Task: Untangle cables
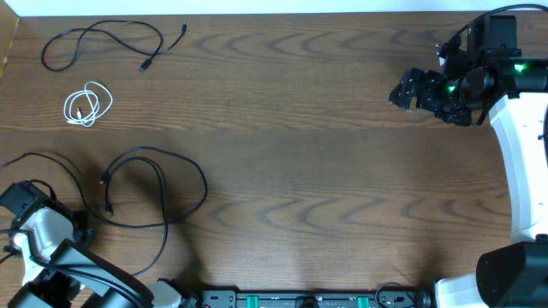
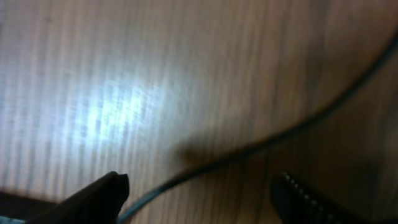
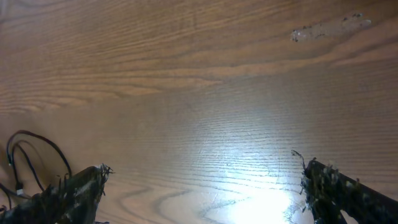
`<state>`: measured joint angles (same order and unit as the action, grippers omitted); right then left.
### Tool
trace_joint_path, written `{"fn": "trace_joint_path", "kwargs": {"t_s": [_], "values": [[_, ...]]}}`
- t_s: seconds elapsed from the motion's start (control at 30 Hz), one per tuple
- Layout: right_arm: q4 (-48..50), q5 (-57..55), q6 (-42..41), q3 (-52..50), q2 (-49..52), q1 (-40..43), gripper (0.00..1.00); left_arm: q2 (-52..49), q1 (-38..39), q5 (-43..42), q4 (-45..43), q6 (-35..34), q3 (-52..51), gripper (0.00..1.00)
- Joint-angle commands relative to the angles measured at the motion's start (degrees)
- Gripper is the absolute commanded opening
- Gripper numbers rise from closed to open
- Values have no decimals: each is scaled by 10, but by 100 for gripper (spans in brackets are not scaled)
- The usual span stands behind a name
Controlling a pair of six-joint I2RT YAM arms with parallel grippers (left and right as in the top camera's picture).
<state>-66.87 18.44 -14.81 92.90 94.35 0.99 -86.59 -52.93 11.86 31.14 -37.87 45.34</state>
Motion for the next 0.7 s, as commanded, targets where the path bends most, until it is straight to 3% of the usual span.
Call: {"fn": "trace_joint_path", "kwargs": {"t_s": [0.0,0.2,0.27,0.33,0.47,0.6,0.67], "values": [[0,-1,7,6,-4,-3,99,-3,-2,-43,17,59,-24,74],[0,-1,7,6,-4,-3,99,-3,-2,-31,24,59,-37,68],[0,-1,8,6,-4,-3,99,-3,-2,-52,22,60,-37,58],[0,-1,7,6,-4,-3,99,-3,-2,-93,21,59,-37,42],[0,-1,7,6,-4,-3,99,-3,-2,-114,20,59,-37,24],[0,-1,7,6,-4,-3,99,-3,-2,-114,21,60,-37,24],[0,-1,7,6,-4,-3,99,-3,-2,-114,19,60,-37,30]]}}
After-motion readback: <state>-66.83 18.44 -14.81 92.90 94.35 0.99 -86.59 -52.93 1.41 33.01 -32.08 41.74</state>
